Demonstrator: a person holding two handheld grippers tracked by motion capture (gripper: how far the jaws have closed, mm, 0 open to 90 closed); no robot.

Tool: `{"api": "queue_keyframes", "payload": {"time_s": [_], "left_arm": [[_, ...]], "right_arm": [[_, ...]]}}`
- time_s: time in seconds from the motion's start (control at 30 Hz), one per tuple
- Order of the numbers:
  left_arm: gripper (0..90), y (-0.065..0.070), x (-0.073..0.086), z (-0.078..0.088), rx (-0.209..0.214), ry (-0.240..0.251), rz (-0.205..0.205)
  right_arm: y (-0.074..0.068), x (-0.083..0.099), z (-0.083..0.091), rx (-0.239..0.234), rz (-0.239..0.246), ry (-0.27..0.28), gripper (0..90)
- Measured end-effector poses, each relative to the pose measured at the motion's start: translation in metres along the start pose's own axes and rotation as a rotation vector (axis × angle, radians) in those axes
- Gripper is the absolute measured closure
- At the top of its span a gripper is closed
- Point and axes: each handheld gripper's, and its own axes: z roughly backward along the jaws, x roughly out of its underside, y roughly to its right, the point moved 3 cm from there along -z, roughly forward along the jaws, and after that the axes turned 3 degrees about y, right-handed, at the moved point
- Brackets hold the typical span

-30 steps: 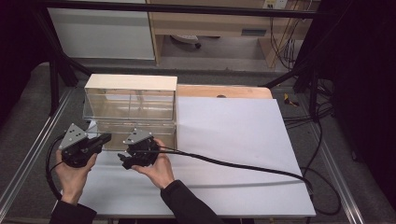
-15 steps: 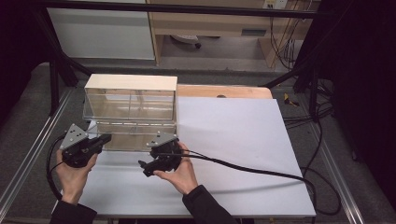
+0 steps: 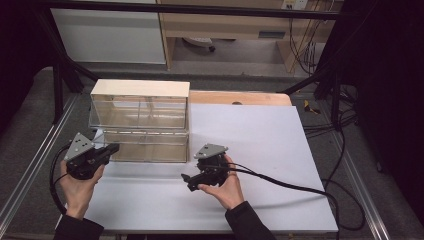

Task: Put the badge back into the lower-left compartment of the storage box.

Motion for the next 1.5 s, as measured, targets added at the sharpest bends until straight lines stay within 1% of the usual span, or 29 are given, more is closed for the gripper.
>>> {"api": "queue_keyframes", "payload": {"time_s": [0.17, 0.27, 0.4, 0.53, 0.63, 0.7, 1.0, 1.13, 1.3, 1.33, 1.4, 1.5], "left_arm": [[89.7, 0.000, 0.000, 0.000, 0.000, -0.001, -0.001], [89.7, 0.000, 0.000, 0.000, 0.001, -0.002, -0.003], [89.7, 0.001, 0.000, 0.000, 0.002, -0.003, -0.005], [89.7, 0.001, 0.000, -0.001, 0.002, -0.002, -0.003], [89.7, 0.001, 0.000, -0.001, 0.002, -0.002, -0.003], [89.7, 0.001, 0.000, -0.001, 0.002, -0.002, -0.003], [89.7, 0.001, 0.002, -0.001, 0.007, -0.008, -0.007], [89.7, 0.001, 0.002, -0.001, 0.007, -0.007, -0.006], [89.7, 0.001, 0.002, -0.002, 0.007, -0.008, -0.008], [89.7, 0.001, 0.002, -0.002, 0.007, -0.010, -0.010], [89.7, 0.001, 0.001, -0.002, 0.006, -0.012, -0.011], [89.7, 0.002, 0.002, -0.001, 0.006, -0.013, -0.010]], "right_arm": [[0.019, 0.017, 0.013, 0.028, -0.027, -0.008, 0.8], [0.030, 0.026, 0.021, 0.036, -0.046, -0.007, 0.8], [0.045, 0.039, 0.033, 0.048, -0.053, -0.013, 0.7], [0.060, 0.054, 0.044, 0.068, -0.077, -0.013, 0.7], [0.071, 0.065, 0.052, 0.063, -0.102, -0.011, 0.7], [0.077, 0.072, 0.057, 0.066, -0.108, -0.017, 0.7], [0.097, 0.104, 0.074, 0.110, -0.137, -0.045, 0.7], [0.105, 0.115, 0.081, 0.118, -0.149, -0.056, 0.8], [0.111, 0.128, 0.089, 0.119, -0.167, -0.063, 0.8], [0.112, 0.130, 0.090, 0.122, -0.162, -0.065, 0.8], [0.113, 0.132, 0.092, 0.122, -0.169, -0.064, 0.8], [0.113, 0.133, 0.093, 0.121, -0.162, -0.067, 0.8]]}}
